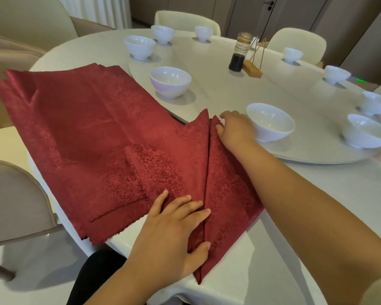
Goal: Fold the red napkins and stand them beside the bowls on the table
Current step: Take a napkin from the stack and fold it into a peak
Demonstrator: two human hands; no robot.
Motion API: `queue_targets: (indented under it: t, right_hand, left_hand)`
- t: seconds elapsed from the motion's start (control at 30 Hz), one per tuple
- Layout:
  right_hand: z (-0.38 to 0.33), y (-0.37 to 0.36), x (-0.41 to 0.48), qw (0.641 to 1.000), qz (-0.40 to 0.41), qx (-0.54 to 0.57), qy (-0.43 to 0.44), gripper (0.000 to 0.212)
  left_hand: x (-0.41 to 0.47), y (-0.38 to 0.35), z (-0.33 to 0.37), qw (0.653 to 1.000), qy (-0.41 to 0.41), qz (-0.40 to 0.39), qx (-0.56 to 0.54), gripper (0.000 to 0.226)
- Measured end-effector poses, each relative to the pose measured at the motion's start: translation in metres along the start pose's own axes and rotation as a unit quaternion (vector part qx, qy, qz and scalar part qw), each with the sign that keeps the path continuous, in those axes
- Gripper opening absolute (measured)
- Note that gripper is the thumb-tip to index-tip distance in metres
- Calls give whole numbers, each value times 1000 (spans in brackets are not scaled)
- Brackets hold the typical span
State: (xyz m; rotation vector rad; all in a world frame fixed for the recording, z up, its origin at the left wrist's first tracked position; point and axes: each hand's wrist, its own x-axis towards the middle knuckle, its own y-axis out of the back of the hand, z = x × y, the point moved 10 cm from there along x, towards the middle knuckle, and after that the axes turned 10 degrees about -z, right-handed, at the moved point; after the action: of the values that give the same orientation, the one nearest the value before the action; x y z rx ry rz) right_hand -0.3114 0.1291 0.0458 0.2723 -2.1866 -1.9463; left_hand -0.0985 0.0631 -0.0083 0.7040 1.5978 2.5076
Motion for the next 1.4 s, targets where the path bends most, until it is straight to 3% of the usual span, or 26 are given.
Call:
queue_targets:
  t: [0.2,0.37,0.5,0.63,0.83,0.97,1.03,1.1,1.23,1.3,1.33,1.4]
  right_hand:
    - [-6,19,-97,966,127,157,160,33]
    - [-22,-39,-187,952,32,61,297,42]
    - [-1,-61,-180,966,-34,-44,253,65]
    - [44,-62,-143,980,-103,26,166,107]
    - [69,-60,-125,988,-109,27,103,95]
    - [70,-60,-127,989,-104,27,101,96]
    - [70,-59,-126,989,-99,30,102,95]
    - [70,-61,-126,989,-102,26,105,89]
    - [70,-61,-127,988,-105,21,109,83]
    - [70,-62,-126,988,-111,18,107,73]
    - [70,-62,-126,988,-113,20,107,71]
    - [69,-62,-127,987,-118,21,107,71]
  left_hand:
    - [1,-1,-1,1000,8,-4,4,49]
    - [2,-1,-1,1000,16,-13,12,50]
    - [3,-2,-1,999,21,-26,12,51]
    - [4,-2,0,999,25,-34,14,51]
    - [3,-1,0,998,24,-39,30,46]
    - [15,17,39,999,-25,17,41,40]
    - [26,3,71,997,-58,-15,58,45]
    - [37,-16,97,992,-55,-97,54,47]
    - [33,-64,106,955,-75,-248,145,69]
    - [29,-60,93,961,-42,-237,133,87]
    - [22,-64,83,959,-7,-265,99,90]
    - [9,-65,80,965,-15,-250,80,86]
